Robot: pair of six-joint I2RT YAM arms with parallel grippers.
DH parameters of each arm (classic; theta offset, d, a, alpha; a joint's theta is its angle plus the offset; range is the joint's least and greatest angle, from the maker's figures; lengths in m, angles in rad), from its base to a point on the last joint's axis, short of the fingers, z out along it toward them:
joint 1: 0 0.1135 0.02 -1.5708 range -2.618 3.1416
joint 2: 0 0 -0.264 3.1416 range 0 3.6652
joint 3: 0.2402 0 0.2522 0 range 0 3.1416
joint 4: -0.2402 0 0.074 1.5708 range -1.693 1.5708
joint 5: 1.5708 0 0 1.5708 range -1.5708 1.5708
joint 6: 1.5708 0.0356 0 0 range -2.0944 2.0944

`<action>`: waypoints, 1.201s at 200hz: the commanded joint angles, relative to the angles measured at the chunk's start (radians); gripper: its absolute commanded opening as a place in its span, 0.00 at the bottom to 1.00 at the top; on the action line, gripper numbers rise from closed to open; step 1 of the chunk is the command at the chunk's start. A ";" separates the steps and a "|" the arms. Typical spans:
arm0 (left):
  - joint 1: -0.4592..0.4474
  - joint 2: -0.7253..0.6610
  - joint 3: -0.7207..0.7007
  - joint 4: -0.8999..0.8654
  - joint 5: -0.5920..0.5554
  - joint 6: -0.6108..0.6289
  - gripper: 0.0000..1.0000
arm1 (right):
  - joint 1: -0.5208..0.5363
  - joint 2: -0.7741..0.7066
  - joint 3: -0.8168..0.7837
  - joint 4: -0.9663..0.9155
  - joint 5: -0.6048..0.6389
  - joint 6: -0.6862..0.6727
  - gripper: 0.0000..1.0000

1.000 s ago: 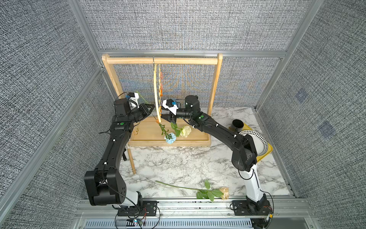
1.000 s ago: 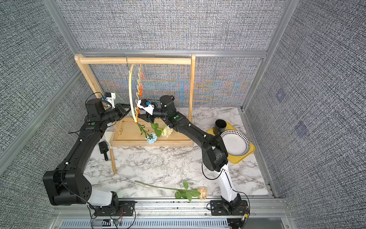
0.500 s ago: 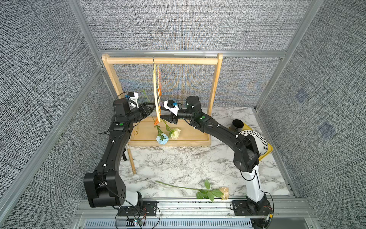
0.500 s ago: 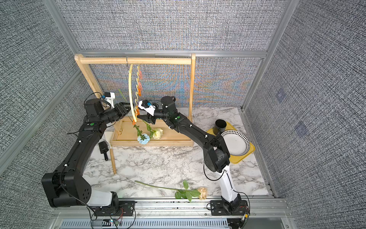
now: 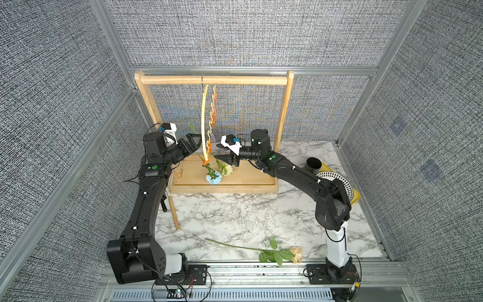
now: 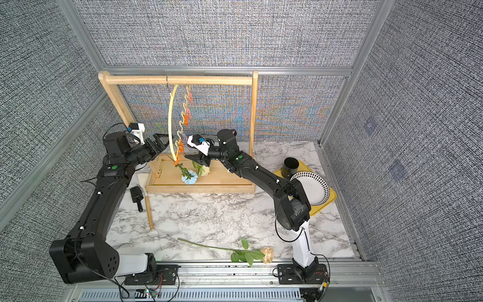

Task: Dry the flowers on a clothes hanger
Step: Clamp the flower onto the hanger, then pick up the flower at the center of the board.

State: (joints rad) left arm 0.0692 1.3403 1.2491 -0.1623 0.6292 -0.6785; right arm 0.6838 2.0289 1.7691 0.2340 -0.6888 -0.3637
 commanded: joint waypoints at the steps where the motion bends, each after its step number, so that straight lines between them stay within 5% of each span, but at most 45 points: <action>1: 0.014 -0.026 -0.016 -0.004 -0.023 0.017 1.00 | -0.006 -0.035 -0.040 0.022 -0.004 -0.008 0.51; 177: 0.122 -0.159 -0.042 -0.169 -0.063 0.103 1.00 | -0.011 -0.321 -0.407 -0.103 0.015 -0.097 0.52; 240: 0.130 -0.227 -0.070 -0.352 -0.222 0.143 1.00 | 0.026 -0.506 -0.644 -0.239 0.106 -0.154 0.53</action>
State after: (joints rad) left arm 0.1982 1.1393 1.1896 -0.4088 0.4969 -0.5781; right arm 0.6960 1.5822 1.1954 0.0658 -0.6289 -0.4953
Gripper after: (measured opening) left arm 0.998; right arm 0.524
